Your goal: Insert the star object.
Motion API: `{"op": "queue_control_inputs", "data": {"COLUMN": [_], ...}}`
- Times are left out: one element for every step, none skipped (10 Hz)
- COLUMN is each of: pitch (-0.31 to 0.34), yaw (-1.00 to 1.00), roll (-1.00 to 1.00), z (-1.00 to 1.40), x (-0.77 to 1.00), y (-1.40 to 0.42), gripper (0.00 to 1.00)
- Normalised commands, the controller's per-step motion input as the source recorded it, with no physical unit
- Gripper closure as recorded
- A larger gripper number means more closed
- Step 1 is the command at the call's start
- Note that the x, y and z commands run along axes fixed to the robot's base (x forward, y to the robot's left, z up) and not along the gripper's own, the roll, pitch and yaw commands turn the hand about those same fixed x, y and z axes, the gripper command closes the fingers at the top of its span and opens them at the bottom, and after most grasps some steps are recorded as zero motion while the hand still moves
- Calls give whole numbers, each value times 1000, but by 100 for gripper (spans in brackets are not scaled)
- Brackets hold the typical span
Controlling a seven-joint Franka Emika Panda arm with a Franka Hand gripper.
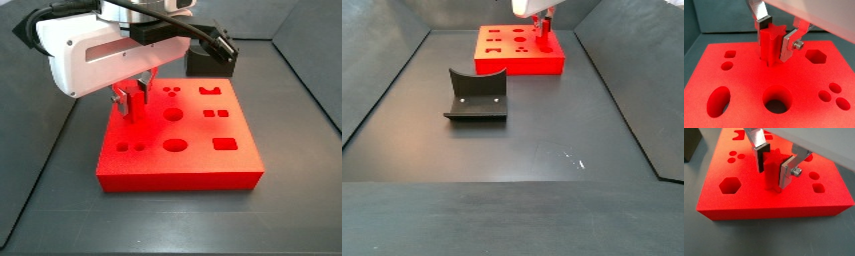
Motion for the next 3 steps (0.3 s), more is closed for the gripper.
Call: {"op": "queue_control_inputs", "data": {"pitch": [64,-10,0], "yaw": [-3,0,0], "roll": [184,0,0], "z": [-394,0,0], "x": [206,0,0], "y": [-6,0,0], "gripper": [100,100,100]}}
